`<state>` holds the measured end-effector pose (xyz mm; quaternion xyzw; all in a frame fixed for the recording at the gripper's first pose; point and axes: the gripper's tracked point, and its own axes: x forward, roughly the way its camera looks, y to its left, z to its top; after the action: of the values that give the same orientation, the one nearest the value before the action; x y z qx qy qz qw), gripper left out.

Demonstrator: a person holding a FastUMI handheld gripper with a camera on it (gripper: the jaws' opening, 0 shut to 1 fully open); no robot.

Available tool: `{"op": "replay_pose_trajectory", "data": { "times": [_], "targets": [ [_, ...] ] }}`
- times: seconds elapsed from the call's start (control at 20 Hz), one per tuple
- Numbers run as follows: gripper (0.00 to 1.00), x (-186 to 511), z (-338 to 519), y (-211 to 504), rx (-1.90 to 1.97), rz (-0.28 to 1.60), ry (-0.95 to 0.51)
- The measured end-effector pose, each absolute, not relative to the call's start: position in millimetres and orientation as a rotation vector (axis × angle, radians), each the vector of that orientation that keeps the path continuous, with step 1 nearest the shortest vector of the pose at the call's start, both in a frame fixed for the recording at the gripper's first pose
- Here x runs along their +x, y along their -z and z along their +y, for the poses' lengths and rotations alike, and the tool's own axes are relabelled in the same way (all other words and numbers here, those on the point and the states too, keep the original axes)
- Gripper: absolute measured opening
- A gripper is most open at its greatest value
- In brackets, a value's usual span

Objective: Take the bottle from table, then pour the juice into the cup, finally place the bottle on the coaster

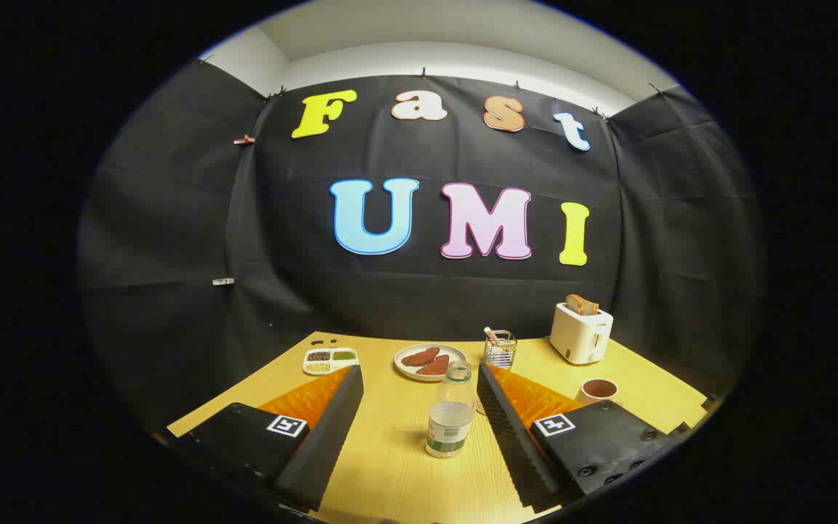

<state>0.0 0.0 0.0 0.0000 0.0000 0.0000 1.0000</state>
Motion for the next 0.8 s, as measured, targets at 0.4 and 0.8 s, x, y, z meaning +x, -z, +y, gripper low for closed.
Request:
{"op": "replay_pose_trajectory", "data": {
  "times": [0.4,0.8],
  "targets": [
    [0.97,-4,0,10,0.014,0.009,0.019],
    [0.97,-9,2,34,0.001,0.056,0.021]
  ]
}}
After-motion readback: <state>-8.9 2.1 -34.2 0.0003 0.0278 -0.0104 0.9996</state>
